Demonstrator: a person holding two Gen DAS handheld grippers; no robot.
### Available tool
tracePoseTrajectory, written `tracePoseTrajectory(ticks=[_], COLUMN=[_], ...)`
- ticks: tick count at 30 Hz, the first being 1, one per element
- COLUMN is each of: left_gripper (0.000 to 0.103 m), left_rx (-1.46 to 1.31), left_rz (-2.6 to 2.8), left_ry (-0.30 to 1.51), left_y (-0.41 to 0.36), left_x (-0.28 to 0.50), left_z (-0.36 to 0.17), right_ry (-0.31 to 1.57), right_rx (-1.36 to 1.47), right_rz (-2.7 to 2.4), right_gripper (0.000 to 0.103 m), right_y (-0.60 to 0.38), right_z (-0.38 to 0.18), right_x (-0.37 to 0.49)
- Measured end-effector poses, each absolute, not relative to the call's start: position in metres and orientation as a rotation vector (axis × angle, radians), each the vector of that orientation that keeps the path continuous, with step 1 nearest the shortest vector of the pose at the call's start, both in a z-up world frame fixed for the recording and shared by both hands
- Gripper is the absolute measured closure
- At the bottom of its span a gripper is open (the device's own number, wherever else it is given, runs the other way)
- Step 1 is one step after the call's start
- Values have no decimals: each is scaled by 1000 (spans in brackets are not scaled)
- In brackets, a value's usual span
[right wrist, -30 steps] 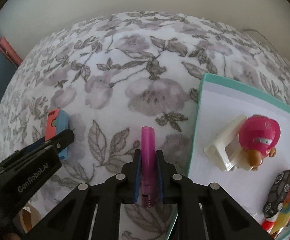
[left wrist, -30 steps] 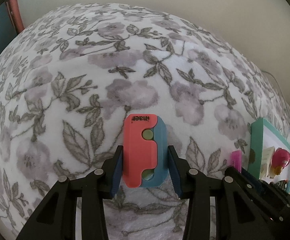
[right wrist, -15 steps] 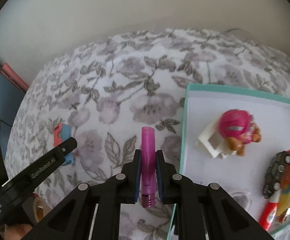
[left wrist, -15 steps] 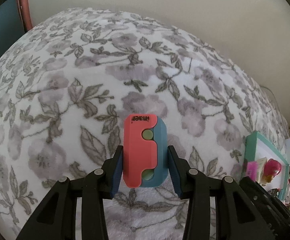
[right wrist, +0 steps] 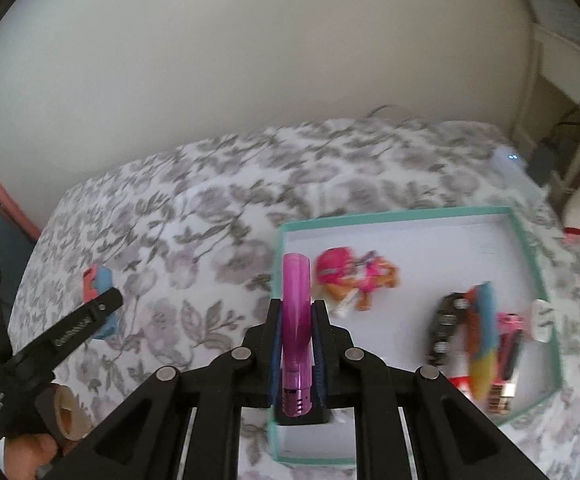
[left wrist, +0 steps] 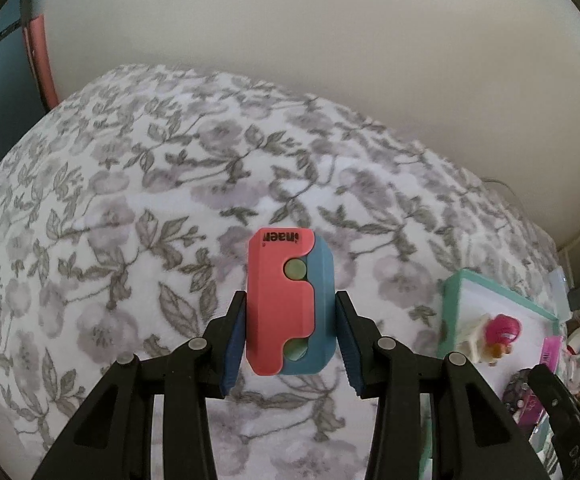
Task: Organize rigid objects
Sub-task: 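Lift the coral-blue toy and magenta tube and carry both over the tray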
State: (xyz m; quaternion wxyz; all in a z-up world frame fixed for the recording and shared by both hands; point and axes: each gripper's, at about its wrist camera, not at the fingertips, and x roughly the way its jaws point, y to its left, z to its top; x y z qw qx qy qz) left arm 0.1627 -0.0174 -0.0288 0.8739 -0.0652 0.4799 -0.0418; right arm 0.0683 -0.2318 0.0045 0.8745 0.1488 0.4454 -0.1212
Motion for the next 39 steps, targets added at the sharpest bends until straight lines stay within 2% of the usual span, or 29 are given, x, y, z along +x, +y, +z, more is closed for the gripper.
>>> tracePoseTrajectory(ticks=[14, 23, 39], left_gripper=[59, 59, 59], left_rx=[-53, 38, 95], left_rz=[-295, -396, -362], left_ry=[941, 951, 1076], left_y=[-92, -147, -177], left_x=[130, 99, 80], left_z=[5, 8, -34], right_ry=[848, 840, 1024], right_rx=[327, 404, 571], right_rz=[-422, -439, -389], right_gripper=[89, 89, 88], right_y=[-278, -298, -327], right_z=[29, 28, -39], right_x=[15, -3, -4])
